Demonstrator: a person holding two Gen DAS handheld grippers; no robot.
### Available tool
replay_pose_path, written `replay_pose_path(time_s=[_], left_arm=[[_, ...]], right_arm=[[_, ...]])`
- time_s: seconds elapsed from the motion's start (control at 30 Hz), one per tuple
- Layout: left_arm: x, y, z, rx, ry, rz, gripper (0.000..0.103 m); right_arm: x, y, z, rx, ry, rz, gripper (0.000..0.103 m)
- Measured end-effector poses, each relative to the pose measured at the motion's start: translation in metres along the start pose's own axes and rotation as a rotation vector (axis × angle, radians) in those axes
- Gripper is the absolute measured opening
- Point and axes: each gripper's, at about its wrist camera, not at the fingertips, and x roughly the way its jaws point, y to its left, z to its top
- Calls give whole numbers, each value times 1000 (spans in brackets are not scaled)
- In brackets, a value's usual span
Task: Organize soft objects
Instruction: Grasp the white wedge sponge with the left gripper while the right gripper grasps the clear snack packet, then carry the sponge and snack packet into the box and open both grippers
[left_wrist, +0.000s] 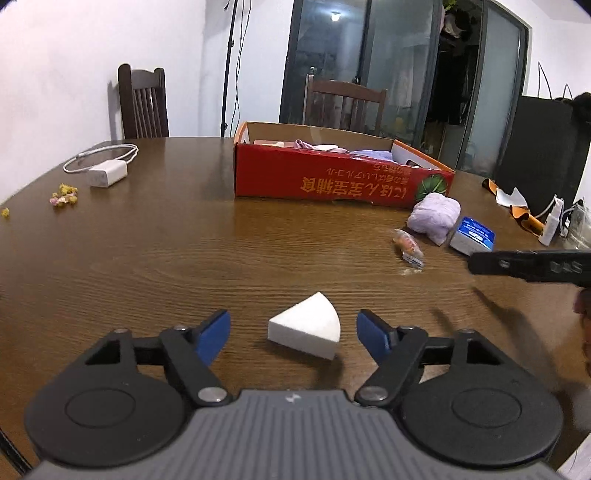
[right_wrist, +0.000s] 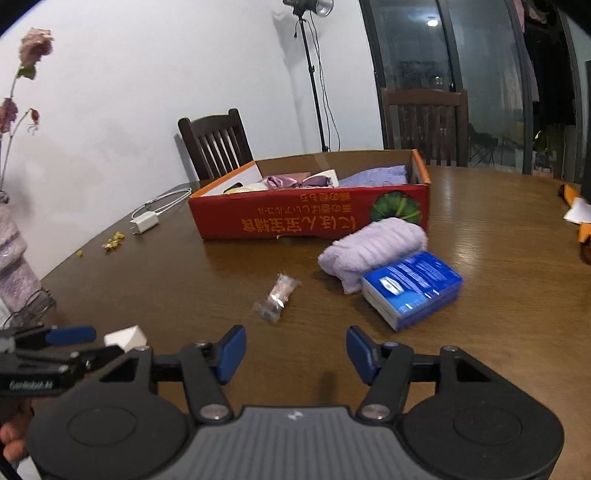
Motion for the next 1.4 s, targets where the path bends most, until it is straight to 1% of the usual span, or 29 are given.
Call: replay_pose_path(time_s=[0.07,0.13,0.2,0.23,0.27,0.3,0.33,0.37,0.4,0.43,0.53,0.67,0.77,0.87,0.97,1.07,1.17,1.2,1.27,1.33,1.4], left_arm=[[4,1,0,0,10,1,73],[7,2,1,-5,22,1,68],[9,2,3,-1,27,-11,55],[11,2,3,6,35,-29,51],[11,0,2,13,34,-41,42],[11,-2,2,23,35,-54,39],[11,-5,2,38,35,-51,39],[11,-8,2,55,34,-45,38],[12,-9,1,73,35,-43,37],[12,-11,2,81,33,-42,37],[12,-10,5,76,39,-51,35],[7,-13,9,60,29,-82,35],[2,-21,9,67,22,-107,35],[1,-28,11,57,28,-149,35],[3,-36,16,53,27,-182,35],[10,-44,34,59,12,-224,35],[20,-50,68,80,-61,-252,35],[26,-51,82,84,-87,-256,35],[45,-50,112,81,-111,-251,35],[70,-49,141,85,-114,-236,35],[98,-46,169,70,-97,-219,35]], right_arm=[[17,2,8,1,5,13,58],[34,7,15,-13,10,7,58],[49,13,21,-34,10,0,56],[57,15,24,-37,20,3,55],[64,16,26,-40,32,0,49],[70,19,27,-49,41,-8,45],[75,21,28,-59,49,-14,44],[80,22,28,-65,63,-17,36],[84,22,28,-68,73,-13,32],[85,23,27,-71,73,-10,24],[85,25,26,-80,71,-7,17],[72,23,20,-77,61,11,17],[51,22,11,-83,44,25,17],[30,17,3,-62,32,34,17],[12,9,-2,-42,15,27,17],[-2,-2,3,-27,-18,16,17],[-9,-15,23,-30,-63,20,17],[-8,-19,33,-44,-79,17,17],[-3,-27,56,-72,-109,3,17],[9,-37,84,-100,-132,2,17],[27,-47,113,-122,-137,9,17]])
